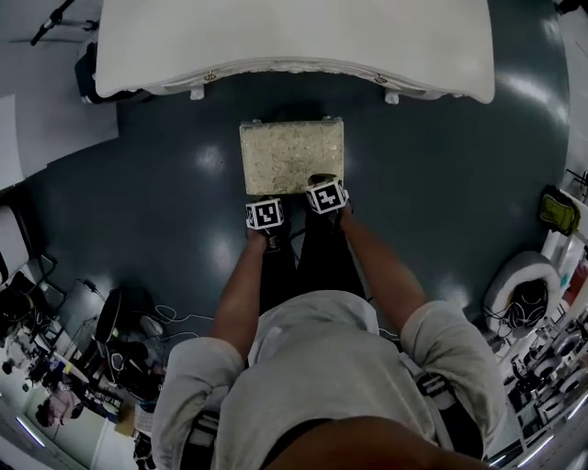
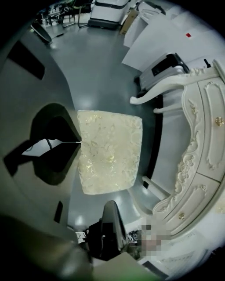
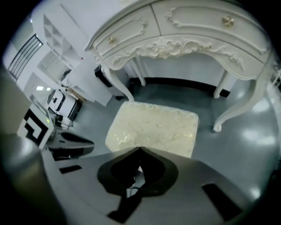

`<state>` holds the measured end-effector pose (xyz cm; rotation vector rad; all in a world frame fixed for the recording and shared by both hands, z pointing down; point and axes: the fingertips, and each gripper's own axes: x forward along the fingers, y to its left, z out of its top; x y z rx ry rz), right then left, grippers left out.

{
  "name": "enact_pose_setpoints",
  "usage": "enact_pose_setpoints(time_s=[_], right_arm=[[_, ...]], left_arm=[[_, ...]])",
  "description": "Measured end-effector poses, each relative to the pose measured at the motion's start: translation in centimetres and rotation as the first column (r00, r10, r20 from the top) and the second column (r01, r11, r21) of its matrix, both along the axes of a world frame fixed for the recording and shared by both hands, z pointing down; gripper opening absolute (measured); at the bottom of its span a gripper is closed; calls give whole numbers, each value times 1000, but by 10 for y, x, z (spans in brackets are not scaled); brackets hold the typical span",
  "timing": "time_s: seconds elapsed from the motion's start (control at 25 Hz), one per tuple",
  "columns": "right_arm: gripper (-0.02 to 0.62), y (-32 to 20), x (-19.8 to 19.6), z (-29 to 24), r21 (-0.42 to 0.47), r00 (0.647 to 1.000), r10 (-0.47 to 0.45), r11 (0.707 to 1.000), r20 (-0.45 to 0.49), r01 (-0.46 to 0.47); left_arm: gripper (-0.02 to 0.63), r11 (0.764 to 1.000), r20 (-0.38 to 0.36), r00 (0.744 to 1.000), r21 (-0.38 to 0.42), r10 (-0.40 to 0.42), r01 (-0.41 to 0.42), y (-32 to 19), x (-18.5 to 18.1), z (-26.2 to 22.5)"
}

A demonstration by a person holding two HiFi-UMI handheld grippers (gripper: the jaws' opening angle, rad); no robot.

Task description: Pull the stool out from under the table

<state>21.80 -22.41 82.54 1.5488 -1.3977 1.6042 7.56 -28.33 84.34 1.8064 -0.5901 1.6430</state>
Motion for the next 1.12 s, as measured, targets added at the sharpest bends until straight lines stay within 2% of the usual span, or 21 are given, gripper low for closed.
enact_pose_setpoints(time_s=[0.04, 0.12, 0.2, 0.32, 0.44, 0.56, 0.68, 0.76, 0.84, 0.92, 1.0, 1.12], right_arm=[[15, -7, 0, -11, 38, 1000, 25, 999, -5, -25], [15, -12, 0, -35, 110, 999, 21, 994, -42, -17], [15, 4, 10, -73, 177, 990, 8, 984, -140, 17], [14, 51, 36, -163, 273, 941, 60, 961, -333, 35], [14, 69, 33, -262, 397, 893, 163, 918, -420, 19], [14, 59, 16, -350, 508, 861, 240, 861, -449, 25], [14, 49, 6, -413, 602, 848, 298, 798, -439, 31], [14, 49, 2, -438, 627, 848, 310, 778, -430, 33], [14, 57, -2, -456, 625, 847, 293, 779, -443, 58], [14, 63, -1, -475, 626, 835, 271, 773, -479, 108], [14, 66, 0, -495, 636, 813, 260, 753, -521, 167], [12, 78, -2, -518, 657, 792, 264, 723, -550, 215]], left_arm=[[15, 1000, -28, 999, 9, 17, -17, -2, 2, -6], [15, 998, -118, 991, 43, 58, -53, -2, 15, -26], [15, 991, -231, 966, 101, 114, -93, 11, 38, -65], [15, 960, -385, 898, 254, 215, -121, 43, 71, -152], [15, 918, -477, 835, 388, 273, -79, 50, 71, -238], [15, 906, -560, 786, 423, 260, 2, 39, 65, -312], [15, 908, -657, 713, 414, 247, 67, 41, 70, -372], [15, 897, -693, 664, 436, 281, 76, 48, 75, -407], [15, 887, -717, 626, 454, 308, 83, 60, 77, -434], [15, 887, -746, 590, 449, 309, 104, 66, 85, -456], [15, 884, -764, 562, 453, 317, 116, 65, 94, -473], [15, 870, -765, 529, 484, 368, 93, 77, 105, -490]])
